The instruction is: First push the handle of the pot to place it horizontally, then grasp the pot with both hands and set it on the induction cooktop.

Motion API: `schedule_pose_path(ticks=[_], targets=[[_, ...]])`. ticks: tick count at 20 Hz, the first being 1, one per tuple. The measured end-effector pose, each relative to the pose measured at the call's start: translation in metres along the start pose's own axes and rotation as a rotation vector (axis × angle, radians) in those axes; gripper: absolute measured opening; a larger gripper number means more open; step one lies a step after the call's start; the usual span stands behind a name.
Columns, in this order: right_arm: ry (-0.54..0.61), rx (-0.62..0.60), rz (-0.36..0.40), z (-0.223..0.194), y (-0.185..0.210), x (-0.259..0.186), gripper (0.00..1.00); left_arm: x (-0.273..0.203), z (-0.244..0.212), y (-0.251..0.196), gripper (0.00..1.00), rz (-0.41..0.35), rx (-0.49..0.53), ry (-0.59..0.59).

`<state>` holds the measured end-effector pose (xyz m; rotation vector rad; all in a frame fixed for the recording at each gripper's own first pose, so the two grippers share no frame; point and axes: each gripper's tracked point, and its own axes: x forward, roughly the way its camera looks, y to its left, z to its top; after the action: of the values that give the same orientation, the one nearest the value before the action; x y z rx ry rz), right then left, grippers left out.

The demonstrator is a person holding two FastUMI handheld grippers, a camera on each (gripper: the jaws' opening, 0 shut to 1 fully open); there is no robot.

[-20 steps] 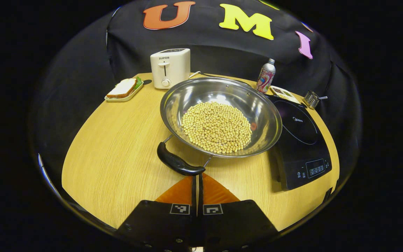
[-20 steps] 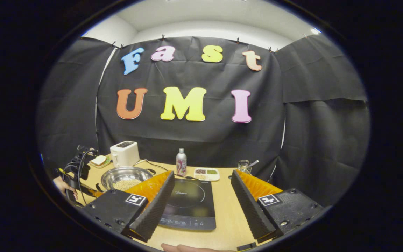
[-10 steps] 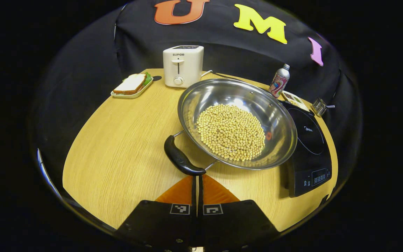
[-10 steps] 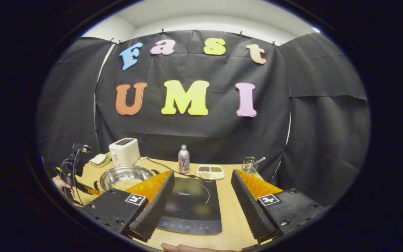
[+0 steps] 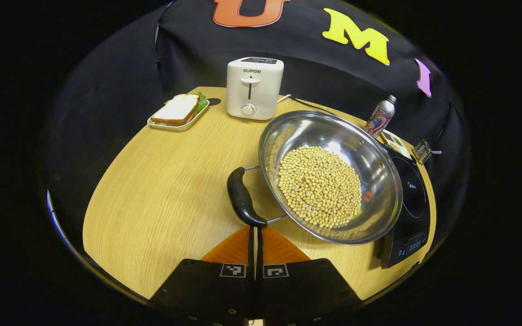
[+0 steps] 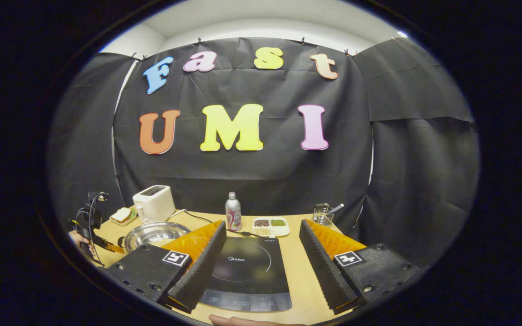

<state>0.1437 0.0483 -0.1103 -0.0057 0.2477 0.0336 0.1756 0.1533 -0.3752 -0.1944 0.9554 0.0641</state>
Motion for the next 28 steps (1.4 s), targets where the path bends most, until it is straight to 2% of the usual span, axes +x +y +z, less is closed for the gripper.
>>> schedule_pose_path(ticks=[1, 8, 9, 11, 12, 13, 14, 15, 16, 17, 18, 20, 22, 23, 24, 26, 28], targets=[[0.008, 0.004, 0.002, -0.002, 0.002, 0.004, 1.0, 0.003, 0.004, 0.003, 0.0, 0.003, -0.002, 0.003], [0.052, 0.03, -0.008, -0.023, 0.008, 0.029, 1.0, 0.023, 0.031, 0.022, 0.0, 0.019, 0.008, 0.024], [0.065, 0.035, -0.008, -0.027, 0.009, 0.034, 1.0, 0.025, 0.033, 0.023, 0.1, 0.022, 0.009, 0.025], [0.088, 0.054, -0.008, -0.034, 0.01, 0.041, 1.0, 0.028, 0.039, 0.024, 0.1, 0.023, 0.013, 0.027], [0.102, 0.067, -0.002, -0.039, 0.012, 0.043, 1.0, 0.028, 0.041, 0.026, 0.0, 0.023, 0.014, 0.029], [0.115, 0.075, 0.004, -0.043, 0.015, 0.046, 1.0, 0.03, 0.043, 0.027, 0.1, 0.023, 0.012, 0.03], [0.116, 0.073, 0.001, -0.045, 0.016, 0.049, 1.0, 0.032, 0.044, 0.028, 0.0, 0.025, 0.009, 0.034], [0.121, 0.064, -0.005, -0.046, 0.017, 0.05, 1.0, 0.034, 0.047, 0.029, 0.0, 0.029, 0.009, 0.035], [0.115, 0.052, -0.015, -0.047, 0.016, 0.052, 1.0, 0.034, 0.048, 0.03, 0.11, 0.034, 0.012, 0.033], [0.111, 0.038, -0.02, -0.047, 0.017, 0.053, 1.0, 0.035, 0.05, 0.032, 0.0, 0.043, 0.013, 0.03], [0.117, 0.033, -0.012, -0.051, 0.022, 0.055, 1.0, 0.033, 0.052, 0.035, 0.0, 0.054, 0.01, 0.023], [0.127, 0.058, -0.005, -0.057, 0.03, 0.058, 1.0, 0.027, 0.058, 0.049, 0.01, 0.128, 0.015, -0.013], [0.146, 0.045, -0.011, -0.067, 0.036, 0.063, 1.0, 0.015, 0.063, 0.042, 0.01, 0.094, 0.001, -0.049], [0.155, 0.032, -0.006, -0.072, 0.042, 0.066, 1.0, 0.008, 0.066, 0.038, 0.13, 0.08, -0.005, -0.065], [0.162, 0.024, 0.0, -0.076, 0.048, 0.069, 1.0, 0.002, 0.068, 0.036, 0.0, 0.069, -0.003, -0.086], [0.186, 0.019, 0.03, -0.086, 0.061, 0.076, 1.0, -0.011, 0.075, 0.027, 0.06, 0.027, -0.001, -0.129], [0.211, 0.039, 0.072, -0.094, 0.078, 0.084, 1.0, -0.017, 0.082, 0.015, 0.3, -0.001, 0.027, -0.168]])
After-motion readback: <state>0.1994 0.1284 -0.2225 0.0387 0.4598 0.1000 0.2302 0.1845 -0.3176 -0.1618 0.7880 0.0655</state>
